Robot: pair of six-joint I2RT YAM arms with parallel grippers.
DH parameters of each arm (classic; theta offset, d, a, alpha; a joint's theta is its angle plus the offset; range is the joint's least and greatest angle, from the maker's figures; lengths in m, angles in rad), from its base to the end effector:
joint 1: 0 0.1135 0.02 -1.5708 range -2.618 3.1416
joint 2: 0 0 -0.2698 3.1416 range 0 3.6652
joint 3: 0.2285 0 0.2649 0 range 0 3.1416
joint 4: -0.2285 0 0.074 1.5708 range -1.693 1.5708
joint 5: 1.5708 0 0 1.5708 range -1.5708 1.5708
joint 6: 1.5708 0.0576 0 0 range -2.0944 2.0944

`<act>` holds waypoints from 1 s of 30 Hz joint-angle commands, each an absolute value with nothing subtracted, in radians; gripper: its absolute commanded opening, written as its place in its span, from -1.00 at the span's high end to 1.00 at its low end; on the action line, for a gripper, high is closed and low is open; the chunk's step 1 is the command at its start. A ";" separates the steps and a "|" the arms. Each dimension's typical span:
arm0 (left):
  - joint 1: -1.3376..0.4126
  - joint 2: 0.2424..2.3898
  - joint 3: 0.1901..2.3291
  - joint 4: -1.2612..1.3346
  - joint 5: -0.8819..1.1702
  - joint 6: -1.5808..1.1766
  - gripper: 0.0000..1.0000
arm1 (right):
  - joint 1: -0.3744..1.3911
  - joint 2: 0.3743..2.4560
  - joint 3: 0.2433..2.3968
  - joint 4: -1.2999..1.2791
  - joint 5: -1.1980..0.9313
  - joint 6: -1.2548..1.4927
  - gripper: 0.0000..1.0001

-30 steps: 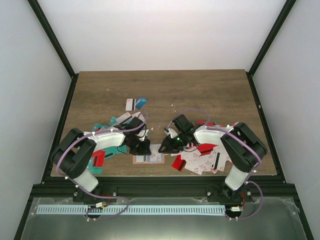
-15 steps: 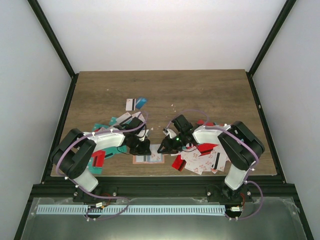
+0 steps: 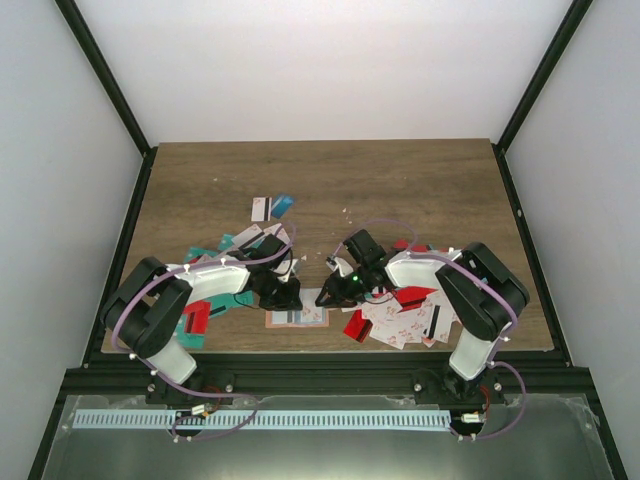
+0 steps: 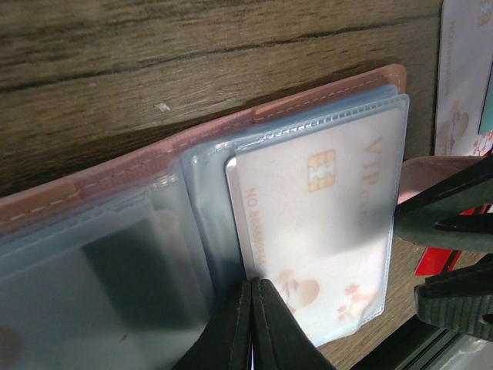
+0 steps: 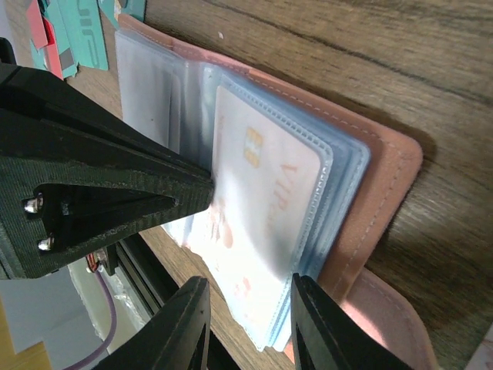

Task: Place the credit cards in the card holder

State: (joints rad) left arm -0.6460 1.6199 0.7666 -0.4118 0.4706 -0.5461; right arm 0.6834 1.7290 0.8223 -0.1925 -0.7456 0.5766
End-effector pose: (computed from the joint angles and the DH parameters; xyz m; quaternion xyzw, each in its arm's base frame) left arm 0.2125 -0.1929 0.1085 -0.0834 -0.9581 0.2738 0.0068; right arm 0.2247 0.2334 0.1101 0.1333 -0.8997 -0.4143 0.0328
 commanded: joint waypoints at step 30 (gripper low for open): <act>-0.657 1.648 0.739 -0.442 0.399 -0.543 0.92 | 0.706 1.749 0.845 -0.141 -0.823 0.547 0.42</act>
